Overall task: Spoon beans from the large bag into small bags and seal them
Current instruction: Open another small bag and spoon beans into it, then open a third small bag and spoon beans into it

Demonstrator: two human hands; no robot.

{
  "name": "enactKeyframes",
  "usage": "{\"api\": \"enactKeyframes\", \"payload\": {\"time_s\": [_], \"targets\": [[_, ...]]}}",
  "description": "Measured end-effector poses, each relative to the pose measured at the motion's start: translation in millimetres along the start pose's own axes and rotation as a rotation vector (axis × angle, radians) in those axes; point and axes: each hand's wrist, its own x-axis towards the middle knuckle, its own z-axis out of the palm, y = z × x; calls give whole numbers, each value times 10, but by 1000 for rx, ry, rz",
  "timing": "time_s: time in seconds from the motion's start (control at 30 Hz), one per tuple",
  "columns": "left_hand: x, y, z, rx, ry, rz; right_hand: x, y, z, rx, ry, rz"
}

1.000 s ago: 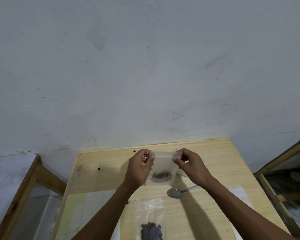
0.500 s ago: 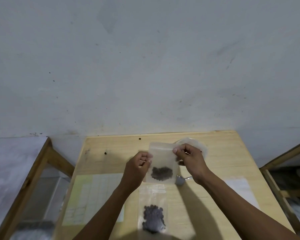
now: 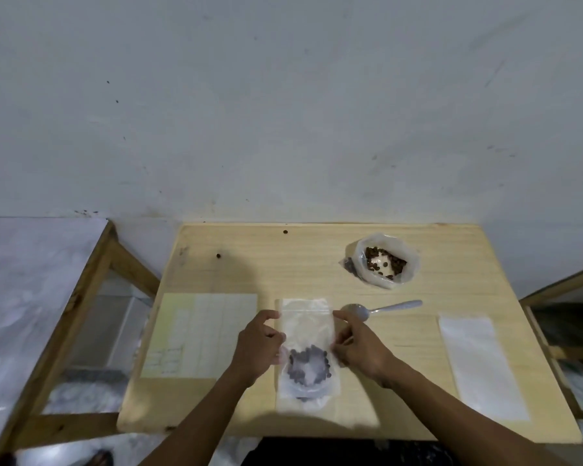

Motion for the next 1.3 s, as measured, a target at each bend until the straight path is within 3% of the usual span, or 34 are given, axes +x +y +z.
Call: {"api": "enactKeyframes", "payload": {"time_s": [0.4, 0.57, 0.7, 0.83, 1.0, 1.07, 1.17, 1.3], "targets": [[-34, -130, 54, 474, -15, 51, -42, 269, 92, -148, 15, 29], [37, 108, 118, 496, 42, 201, -64, 244, -127, -205, 247, -76], [96, 496, 425, 385, -148, 311, -128, 310, -500, -171, 493, -98], [128, 816, 983, 376, -393, 353, -238, 575, -927, -219, 694, 21], [5, 1046, 1818, 208, -732, 110, -463, 981, -1358, -277, 826, 288], [-91, 1069, 2068, 303, -800, 131, -584, 1093, -1437, -327, 842, 425], [-155, 1036, 2319, 604, -799, 321, -735, 1196, -1486, -381, 749, 592], [-145, 920, 2503, 1104, -800, 528, -803, 1277, -1450, -336, 685, 624]]}}
